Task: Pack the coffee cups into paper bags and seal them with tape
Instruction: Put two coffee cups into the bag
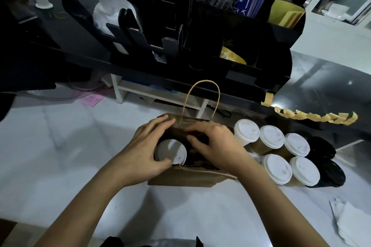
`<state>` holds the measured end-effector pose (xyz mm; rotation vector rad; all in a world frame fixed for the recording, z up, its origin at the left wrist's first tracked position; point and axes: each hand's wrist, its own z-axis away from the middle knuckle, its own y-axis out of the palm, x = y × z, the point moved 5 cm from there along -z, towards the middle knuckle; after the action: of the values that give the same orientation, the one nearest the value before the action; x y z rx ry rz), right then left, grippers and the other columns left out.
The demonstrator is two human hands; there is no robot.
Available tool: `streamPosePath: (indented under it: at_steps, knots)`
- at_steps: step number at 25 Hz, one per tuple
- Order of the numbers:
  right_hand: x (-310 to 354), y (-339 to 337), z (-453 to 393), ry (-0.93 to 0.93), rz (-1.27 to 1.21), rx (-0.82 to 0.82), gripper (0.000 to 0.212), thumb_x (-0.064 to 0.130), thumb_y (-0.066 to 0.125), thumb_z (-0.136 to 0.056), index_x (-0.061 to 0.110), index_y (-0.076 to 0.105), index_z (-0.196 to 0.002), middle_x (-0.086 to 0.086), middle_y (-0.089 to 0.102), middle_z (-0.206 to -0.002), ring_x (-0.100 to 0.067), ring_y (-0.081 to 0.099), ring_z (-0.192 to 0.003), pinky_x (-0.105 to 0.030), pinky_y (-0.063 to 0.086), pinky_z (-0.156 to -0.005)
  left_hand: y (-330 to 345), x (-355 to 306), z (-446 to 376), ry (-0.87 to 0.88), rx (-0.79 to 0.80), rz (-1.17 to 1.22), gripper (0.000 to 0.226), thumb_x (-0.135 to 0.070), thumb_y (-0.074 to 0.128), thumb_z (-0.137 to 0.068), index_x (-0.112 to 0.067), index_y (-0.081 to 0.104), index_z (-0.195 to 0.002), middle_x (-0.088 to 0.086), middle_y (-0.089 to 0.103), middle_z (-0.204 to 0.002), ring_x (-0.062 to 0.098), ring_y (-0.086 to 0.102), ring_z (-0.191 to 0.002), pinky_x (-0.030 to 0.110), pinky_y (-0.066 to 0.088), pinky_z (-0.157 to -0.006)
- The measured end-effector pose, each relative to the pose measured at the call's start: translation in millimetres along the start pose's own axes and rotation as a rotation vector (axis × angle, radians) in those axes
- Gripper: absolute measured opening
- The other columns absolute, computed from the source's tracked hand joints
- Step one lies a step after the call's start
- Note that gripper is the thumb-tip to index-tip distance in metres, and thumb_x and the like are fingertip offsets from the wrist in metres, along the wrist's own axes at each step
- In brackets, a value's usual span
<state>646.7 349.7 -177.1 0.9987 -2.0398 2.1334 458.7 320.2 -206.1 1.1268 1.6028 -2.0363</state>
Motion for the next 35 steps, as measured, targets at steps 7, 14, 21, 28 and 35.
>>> streamPosePath:
  at_steps: [7,14,21,28,35]
  knots:
    - [-46.5,-45.4,36.1,0.166,-0.046,-0.346,0.012,0.025,0.063,-0.096,0.028,0.073,-0.102,0.022,0.066,-0.090,-0.004,0.057,-0.091,-0.031,0.049,-0.080,5.2,-4.7,-6.0,0.027,-0.022,-0.007,0.087,-0.030,0.067,-0.085,-0.048,0.015,-0.153,-0.037,0.003,-0.155,-0.003,0.008,-0.145,0.030,0.029,-0.112]
    - [-95.8,-45.9,55.0,0.360,-0.051,-0.552,0.011,0.015,0.066,-0.093,0.024,0.071,-0.097,0.017,0.064,-0.085,-0.009,0.060,-0.085,-0.029,0.051,-0.072,6.4,-6.8,-7.3,0.028,-0.043,0.000,0.085,-0.027,0.068,-0.085,-0.047,0.019,-0.153,-0.038,0.007,-0.154,-0.004,0.011,-0.145,0.028,0.027,-0.112]
    - [-156.6,-24.9,47.1,0.580,0.256,-0.290,0.036,0.029,0.064,-0.095,0.019,0.064,-0.131,-0.007,0.063,-0.131,-0.030,0.054,-0.121,-0.046,0.042,-0.100,8.1,-4.5,-5.7,0.014,-0.057,0.009,0.087,-0.023,0.070,-0.084,-0.046,0.022,-0.152,-0.039,0.009,-0.153,-0.004,0.013,-0.145,0.029,0.026,-0.114]
    - [-196.2,-12.1,22.3,0.700,0.410,-0.059,0.077,0.061,0.053,-0.094,0.014,0.036,-0.152,-0.011,0.040,-0.156,-0.033,0.031,-0.147,-0.049,0.018,-0.122,6.7,-4.5,-3.8,0.014,-0.072,0.033,0.085,-0.026,0.069,-0.081,-0.045,0.025,-0.152,-0.037,0.013,-0.153,-0.005,0.014,-0.145,0.028,0.026,-0.114]
    - [-196.4,-6.0,20.9,0.638,0.414,-0.029,0.080,0.058,0.069,-0.085,0.019,0.041,-0.149,-0.008,0.044,-0.152,-0.033,0.036,-0.143,-0.055,0.020,-0.122,6.6,-6.1,-4.7,0.022,-0.083,0.036,0.084,-0.036,0.061,-0.076,-0.045,0.026,-0.151,-0.038,0.014,-0.153,-0.006,0.014,-0.144,0.023,0.025,-0.112]
